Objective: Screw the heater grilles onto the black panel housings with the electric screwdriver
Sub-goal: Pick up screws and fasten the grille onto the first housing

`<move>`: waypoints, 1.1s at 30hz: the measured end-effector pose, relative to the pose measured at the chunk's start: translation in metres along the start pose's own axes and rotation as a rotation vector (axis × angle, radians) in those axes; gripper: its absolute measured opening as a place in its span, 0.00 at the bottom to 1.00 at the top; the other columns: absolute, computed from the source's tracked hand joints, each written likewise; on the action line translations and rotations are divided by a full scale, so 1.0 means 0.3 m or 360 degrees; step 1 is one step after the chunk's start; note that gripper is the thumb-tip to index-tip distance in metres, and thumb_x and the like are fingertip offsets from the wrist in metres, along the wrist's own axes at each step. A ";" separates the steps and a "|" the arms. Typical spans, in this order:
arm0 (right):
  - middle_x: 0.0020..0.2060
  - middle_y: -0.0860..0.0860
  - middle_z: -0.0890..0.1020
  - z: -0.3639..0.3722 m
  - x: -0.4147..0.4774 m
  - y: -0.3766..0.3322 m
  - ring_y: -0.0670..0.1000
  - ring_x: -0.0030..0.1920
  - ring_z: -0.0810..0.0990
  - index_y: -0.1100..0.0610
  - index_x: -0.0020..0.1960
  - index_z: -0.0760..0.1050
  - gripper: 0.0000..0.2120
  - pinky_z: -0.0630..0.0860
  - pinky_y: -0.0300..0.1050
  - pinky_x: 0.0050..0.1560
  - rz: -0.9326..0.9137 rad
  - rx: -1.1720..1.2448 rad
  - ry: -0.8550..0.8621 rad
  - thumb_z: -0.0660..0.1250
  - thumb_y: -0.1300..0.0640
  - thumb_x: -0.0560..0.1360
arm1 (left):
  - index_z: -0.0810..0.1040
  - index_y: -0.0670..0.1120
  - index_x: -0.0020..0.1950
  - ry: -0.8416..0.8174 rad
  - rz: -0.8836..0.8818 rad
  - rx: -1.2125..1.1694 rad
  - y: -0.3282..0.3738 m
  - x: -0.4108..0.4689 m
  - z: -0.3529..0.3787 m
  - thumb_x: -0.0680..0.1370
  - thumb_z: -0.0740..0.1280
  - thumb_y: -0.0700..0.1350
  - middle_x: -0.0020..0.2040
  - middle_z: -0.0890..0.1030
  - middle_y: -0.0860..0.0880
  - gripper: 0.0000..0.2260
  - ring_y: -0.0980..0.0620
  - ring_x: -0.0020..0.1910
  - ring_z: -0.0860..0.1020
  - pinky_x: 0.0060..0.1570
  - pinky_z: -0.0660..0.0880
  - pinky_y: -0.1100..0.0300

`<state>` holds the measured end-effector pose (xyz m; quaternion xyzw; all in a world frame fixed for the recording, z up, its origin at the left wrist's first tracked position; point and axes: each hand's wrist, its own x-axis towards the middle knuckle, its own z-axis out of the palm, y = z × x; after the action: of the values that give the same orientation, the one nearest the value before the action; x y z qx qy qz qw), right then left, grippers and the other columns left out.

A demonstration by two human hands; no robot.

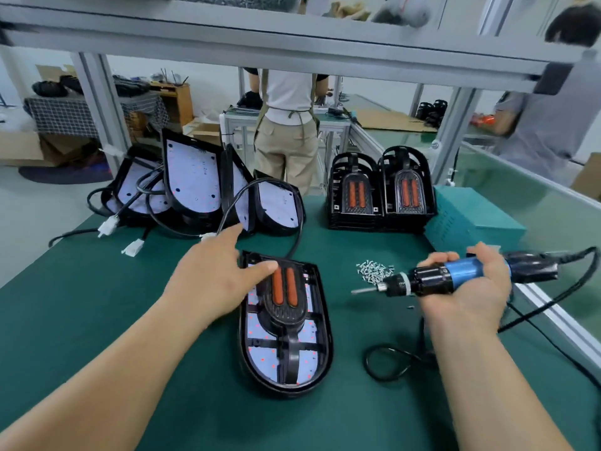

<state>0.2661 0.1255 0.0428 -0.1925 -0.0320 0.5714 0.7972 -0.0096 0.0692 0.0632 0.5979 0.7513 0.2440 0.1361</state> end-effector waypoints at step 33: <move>0.28 0.50 0.74 -0.060 0.080 -0.042 0.49 0.26 0.75 0.55 0.43 0.70 0.09 0.75 0.39 0.31 0.0187 0.0160 0.0030 0.70 0.56 0.67 | 0.77 0.39 0.36 -0.0614 0.0304 0.0056 0.456 0.216 0.329 0.77 0.60 0.36 0.34 0.76 0.46 0.11 0.47 0.34 0.74 0.37 0.76 0.54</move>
<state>0.2906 0.1392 0.0266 -0.1590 0.0156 0.6163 0.7711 0.1371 0.1746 0.0581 0.7043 0.6554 0.1235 0.2432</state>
